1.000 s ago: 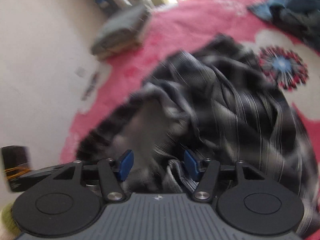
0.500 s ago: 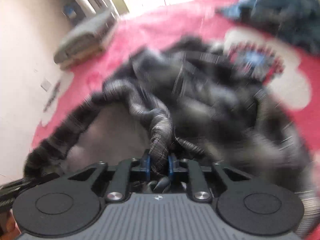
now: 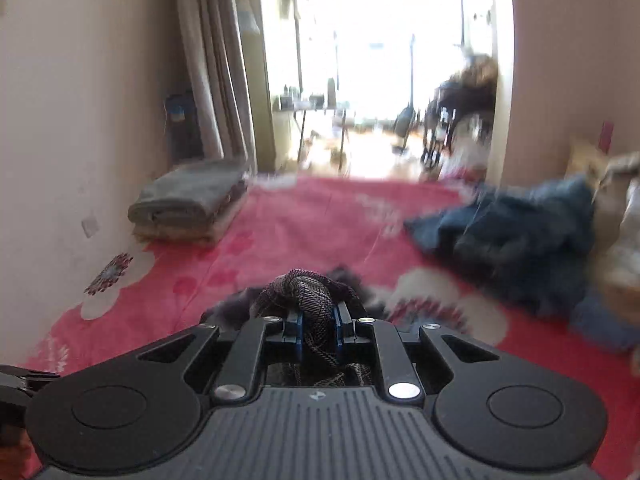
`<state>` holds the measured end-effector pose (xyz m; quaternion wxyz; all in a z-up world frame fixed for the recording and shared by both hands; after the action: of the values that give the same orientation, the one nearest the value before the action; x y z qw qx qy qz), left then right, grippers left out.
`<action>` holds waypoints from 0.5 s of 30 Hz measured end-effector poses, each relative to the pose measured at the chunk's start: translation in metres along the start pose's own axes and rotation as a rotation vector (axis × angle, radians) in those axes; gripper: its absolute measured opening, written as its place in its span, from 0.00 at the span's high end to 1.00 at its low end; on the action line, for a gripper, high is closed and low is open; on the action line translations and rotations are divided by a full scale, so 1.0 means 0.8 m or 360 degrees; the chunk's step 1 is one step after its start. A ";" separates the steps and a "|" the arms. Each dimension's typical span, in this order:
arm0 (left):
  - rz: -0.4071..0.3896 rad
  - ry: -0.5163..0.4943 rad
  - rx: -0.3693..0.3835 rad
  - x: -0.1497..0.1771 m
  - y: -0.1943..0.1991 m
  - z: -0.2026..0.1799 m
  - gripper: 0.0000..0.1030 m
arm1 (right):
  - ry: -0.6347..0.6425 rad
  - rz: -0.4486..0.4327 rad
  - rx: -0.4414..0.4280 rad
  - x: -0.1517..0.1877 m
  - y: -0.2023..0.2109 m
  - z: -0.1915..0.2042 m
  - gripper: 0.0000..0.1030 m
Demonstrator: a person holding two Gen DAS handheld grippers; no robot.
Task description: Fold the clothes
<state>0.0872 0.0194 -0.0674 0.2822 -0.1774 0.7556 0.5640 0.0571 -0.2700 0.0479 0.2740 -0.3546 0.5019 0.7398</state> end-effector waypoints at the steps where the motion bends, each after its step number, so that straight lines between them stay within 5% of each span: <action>1: -0.0024 -0.0041 0.0001 -0.001 -0.003 -0.002 0.41 | -0.0043 0.0013 -0.0013 0.001 -0.006 -0.007 0.84; 4: -0.0064 -0.0238 0.0047 -0.003 -0.014 -0.009 0.23 | -0.0160 0.0039 -0.0054 0.005 -0.023 -0.028 0.84; 7: -0.0047 -0.0437 0.0058 -0.004 -0.033 -0.020 0.23 | -0.0243 0.0073 -0.0125 0.000 -0.044 -0.055 0.84; 15: 0.0058 -0.0561 0.0157 -0.017 -0.089 -0.041 0.26 | -0.0636 0.0136 -0.0404 -0.009 -0.124 -0.154 0.83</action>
<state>0.1322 -0.0338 -0.1060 0.4083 -0.0479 0.7243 0.5536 0.1679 -0.3511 -0.0308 0.2896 -0.2110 0.3554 0.8633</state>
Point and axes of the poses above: each gripper's, at about its wrist camera, not at the fingertips, and y roughly against the way its jaws point, z to its left, x to its underside, the point moved 1 cm from there along -y, roughly the way its jaws point, and after that the axes turned 12 degrees about -x, right-handed, at the moved point
